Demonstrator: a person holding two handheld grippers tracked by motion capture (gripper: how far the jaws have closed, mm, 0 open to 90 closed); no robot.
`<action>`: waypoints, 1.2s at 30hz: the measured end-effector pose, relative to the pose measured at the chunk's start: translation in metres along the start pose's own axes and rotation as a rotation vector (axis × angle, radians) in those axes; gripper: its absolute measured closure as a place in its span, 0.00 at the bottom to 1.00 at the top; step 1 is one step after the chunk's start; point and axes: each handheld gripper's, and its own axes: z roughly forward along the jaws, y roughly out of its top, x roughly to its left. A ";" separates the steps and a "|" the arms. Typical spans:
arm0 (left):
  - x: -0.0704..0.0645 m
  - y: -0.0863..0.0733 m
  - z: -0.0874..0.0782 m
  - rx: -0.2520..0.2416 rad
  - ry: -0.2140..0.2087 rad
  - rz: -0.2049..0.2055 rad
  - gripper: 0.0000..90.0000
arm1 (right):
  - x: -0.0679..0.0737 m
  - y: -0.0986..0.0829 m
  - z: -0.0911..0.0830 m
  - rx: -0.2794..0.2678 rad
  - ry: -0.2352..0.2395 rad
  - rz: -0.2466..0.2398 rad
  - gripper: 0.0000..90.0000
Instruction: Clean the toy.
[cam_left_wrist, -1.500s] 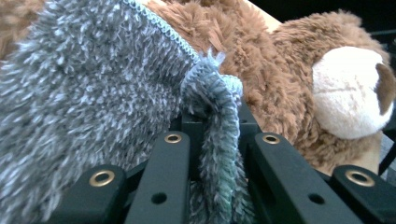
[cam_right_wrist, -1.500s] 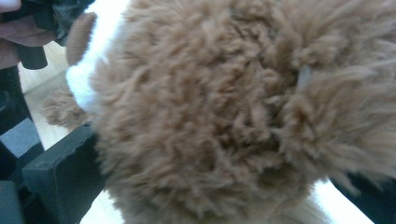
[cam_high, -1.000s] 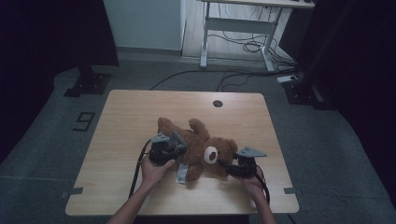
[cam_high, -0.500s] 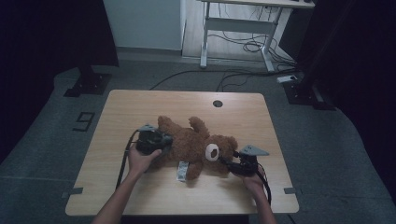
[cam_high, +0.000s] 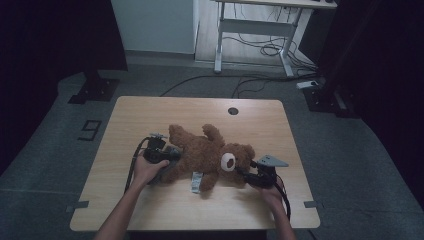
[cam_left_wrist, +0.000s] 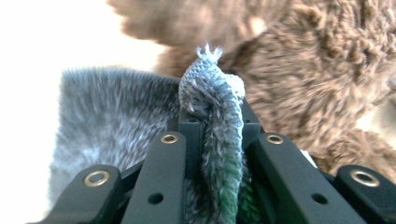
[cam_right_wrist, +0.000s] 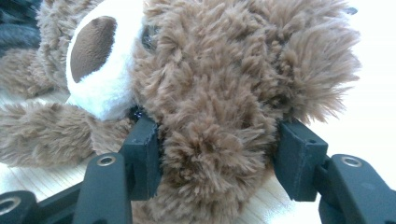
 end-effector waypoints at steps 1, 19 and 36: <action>0.000 -0.001 -0.004 -0.022 -0.011 0.019 0.87 | 0.000 0.000 0.000 -0.001 0.001 0.002 0.46; -0.023 0.025 0.020 -0.082 -0.111 0.057 0.88 | -0.001 -0.002 -0.001 -0.013 0.008 0.025 0.46; -0.008 -0.002 0.003 -0.061 0.074 0.124 0.88 | -0.002 -0.002 -0.001 -0.010 0.006 0.024 0.47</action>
